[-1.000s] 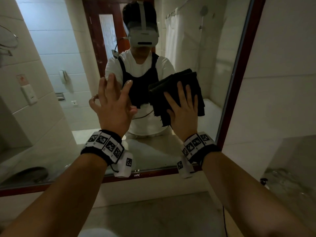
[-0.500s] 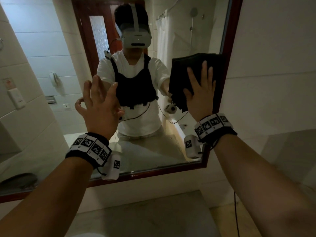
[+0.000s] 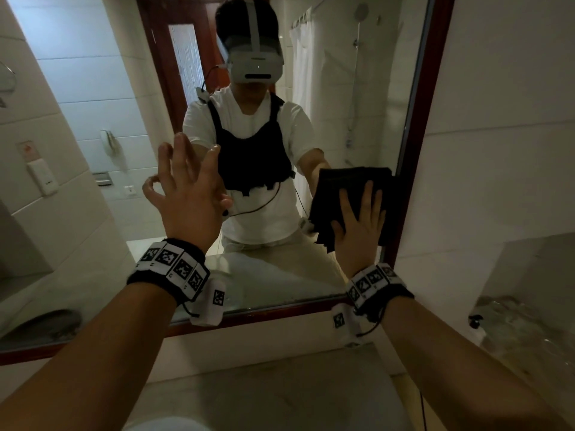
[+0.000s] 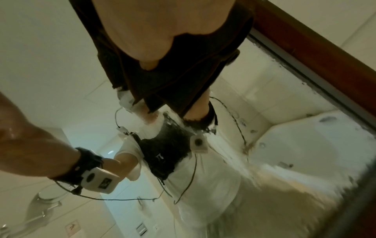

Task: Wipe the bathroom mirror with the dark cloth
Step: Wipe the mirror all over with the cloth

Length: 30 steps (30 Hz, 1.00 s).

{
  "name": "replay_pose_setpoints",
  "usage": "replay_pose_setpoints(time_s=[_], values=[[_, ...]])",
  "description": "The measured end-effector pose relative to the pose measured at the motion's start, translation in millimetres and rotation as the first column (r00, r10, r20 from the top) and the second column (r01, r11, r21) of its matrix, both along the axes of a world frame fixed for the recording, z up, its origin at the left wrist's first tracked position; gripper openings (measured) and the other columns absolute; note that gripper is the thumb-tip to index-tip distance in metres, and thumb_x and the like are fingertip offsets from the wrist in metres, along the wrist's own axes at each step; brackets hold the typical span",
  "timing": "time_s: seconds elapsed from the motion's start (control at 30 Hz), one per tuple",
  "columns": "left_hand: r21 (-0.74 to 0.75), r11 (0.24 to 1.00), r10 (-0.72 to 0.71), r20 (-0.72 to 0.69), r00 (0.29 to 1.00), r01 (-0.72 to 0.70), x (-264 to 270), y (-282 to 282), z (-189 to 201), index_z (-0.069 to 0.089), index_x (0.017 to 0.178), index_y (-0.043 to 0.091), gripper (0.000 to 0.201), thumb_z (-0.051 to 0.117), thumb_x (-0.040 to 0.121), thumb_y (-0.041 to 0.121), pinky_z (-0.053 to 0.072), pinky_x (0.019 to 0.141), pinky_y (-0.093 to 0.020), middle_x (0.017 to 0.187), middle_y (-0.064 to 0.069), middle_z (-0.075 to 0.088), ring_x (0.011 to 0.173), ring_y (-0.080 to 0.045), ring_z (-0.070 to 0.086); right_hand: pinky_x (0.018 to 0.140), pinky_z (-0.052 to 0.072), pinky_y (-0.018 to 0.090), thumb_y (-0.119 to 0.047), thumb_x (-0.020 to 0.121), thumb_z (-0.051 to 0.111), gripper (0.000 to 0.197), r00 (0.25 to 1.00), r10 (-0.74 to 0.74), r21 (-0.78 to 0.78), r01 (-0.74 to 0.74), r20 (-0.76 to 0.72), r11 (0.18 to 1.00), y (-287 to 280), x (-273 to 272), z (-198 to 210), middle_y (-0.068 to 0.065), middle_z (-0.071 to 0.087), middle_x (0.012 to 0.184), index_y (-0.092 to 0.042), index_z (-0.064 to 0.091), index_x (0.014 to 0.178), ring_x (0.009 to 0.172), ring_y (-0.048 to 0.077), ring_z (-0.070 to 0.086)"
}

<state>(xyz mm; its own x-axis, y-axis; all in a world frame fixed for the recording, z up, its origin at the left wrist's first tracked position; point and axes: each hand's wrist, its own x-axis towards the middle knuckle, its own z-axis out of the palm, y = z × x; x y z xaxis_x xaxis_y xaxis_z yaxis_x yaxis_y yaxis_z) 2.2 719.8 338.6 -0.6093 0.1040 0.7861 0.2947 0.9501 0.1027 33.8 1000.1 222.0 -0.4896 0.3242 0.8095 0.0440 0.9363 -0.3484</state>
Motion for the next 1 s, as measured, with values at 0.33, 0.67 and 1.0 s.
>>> replay_pose_setpoints(time_s=[0.33, 0.67, 1.0], values=[[0.002, 1.0, -0.009, 0.006, 1.0, 0.009, -1, 0, -1, 0.022, 0.149, 0.038, 0.086, 0.072, 0.079, 0.04, 0.019, 0.104, -0.069, 0.164, -0.01, -0.002, 0.149, -0.036, -0.001, 0.117, 0.01, 0.065, -0.02, 0.089, 0.056, 0.072, 0.997, 0.058, 0.195, -0.046, -0.058, 0.98, -29, -15, 144, 0.011, 0.007, 0.165, -0.037, 0.027, 0.153, 0.151, 0.038, 0.002], [0.002, 1.0, -0.008, 0.028, 1.0, 0.008, 0, 1, 0, 0.021, 0.149, 0.039, 0.09, 0.074, 0.077, 0.035, 0.019, 0.106, -0.069, 0.163, -0.008, -0.003, 0.149, -0.035, -0.002, 0.117, 0.012, 0.063, -0.028, 0.094, 0.049, 0.065, 0.997, 0.073, 0.242, -0.067, -0.016, 0.968, -52, -9, 85, 0.012, 0.008, 0.165, -0.036, 0.026, 0.154, 0.151, 0.036, 0.002], [-0.016, 1.0, 0.015, 0.024, 1.0, -0.015, 1, 1, 0, 0.018, 0.15, 0.04, 0.093, 0.076, 0.077, 0.035, 0.018, 0.107, -0.067, 0.163, -0.008, -0.005, 0.15, -0.034, -0.002, 0.118, 0.013, 0.062, -0.029, 0.094, 0.053, 0.06, 0.988, 0.124, 0.218, -0.141, 0.091, 0.966, -60, -2, -22, 0.009, 0.012, 0.164, -0.034, 0.036, 0.15, 0.151, 0.034, 0.005]])
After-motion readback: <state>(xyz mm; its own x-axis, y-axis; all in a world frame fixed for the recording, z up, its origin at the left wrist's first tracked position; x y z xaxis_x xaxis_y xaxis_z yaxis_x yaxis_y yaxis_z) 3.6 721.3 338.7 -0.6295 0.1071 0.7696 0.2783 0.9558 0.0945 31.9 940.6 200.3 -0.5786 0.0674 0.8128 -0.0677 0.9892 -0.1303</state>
